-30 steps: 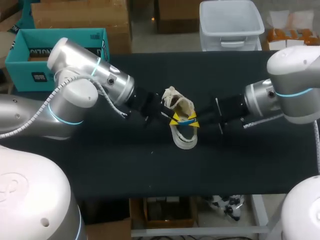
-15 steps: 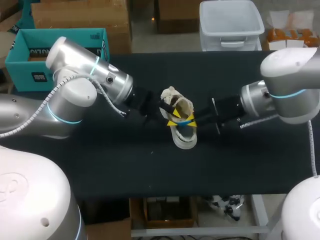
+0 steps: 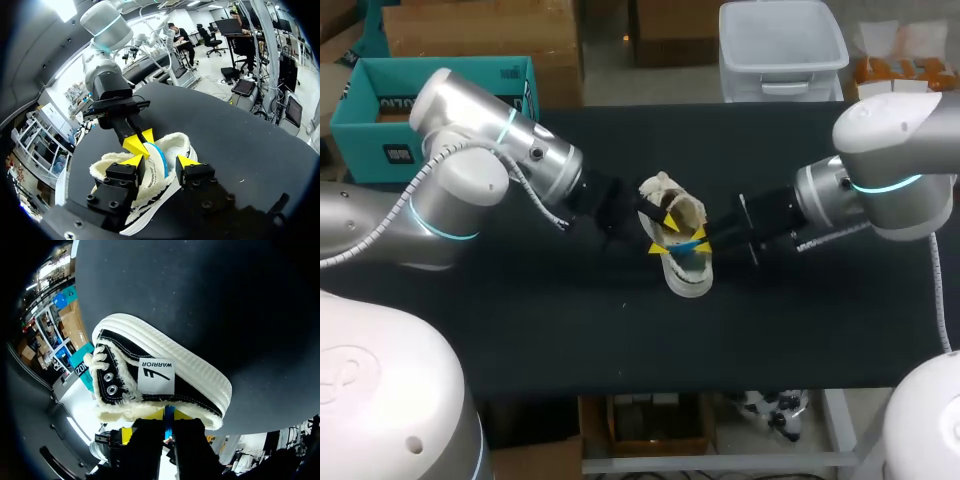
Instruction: Open the shoe tongue, take the insole out of the shoe, put the insole back into the shoe, and pack the shoe into the shoebox
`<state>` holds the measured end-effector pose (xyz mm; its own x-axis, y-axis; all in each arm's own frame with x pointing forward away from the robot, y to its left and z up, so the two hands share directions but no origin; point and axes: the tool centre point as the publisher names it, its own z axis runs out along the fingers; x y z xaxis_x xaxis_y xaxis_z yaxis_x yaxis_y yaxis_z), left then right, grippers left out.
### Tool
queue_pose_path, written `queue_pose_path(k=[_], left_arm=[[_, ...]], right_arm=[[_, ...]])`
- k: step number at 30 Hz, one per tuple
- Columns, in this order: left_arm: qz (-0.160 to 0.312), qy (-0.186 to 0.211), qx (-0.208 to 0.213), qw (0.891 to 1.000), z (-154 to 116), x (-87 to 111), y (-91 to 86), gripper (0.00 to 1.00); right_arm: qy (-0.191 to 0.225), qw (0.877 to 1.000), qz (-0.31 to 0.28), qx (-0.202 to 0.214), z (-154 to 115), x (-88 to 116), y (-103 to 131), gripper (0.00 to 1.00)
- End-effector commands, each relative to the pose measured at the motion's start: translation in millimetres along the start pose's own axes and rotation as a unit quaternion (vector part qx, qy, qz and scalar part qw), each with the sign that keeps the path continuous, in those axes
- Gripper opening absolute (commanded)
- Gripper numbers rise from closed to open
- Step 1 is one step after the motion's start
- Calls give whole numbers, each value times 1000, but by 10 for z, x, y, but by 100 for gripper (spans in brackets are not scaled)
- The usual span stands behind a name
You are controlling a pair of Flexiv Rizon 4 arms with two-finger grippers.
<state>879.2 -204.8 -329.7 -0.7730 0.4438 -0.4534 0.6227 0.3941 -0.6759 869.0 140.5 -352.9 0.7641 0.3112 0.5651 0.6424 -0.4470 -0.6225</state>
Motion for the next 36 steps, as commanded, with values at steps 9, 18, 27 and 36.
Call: queue_pose_path(k=[9,18,27,36], left_arm=[[-35,44,10,998,-336,-4,-168,100],[-86,62,36,994,-688,-41,-288,100],[-116,66,41,990,-1006,1,-411,100],[-138,53,23,989,-1157,40,-449,100]], right_arm=[[-32,997,-24,-59,92,-182,-68,0],[-71,985,-43,-149,6,-226,-19,0],[-79,979,-53,-182,-65,-315,39,72],[-86,968,-75,-221,-250,-245,-173,76]])
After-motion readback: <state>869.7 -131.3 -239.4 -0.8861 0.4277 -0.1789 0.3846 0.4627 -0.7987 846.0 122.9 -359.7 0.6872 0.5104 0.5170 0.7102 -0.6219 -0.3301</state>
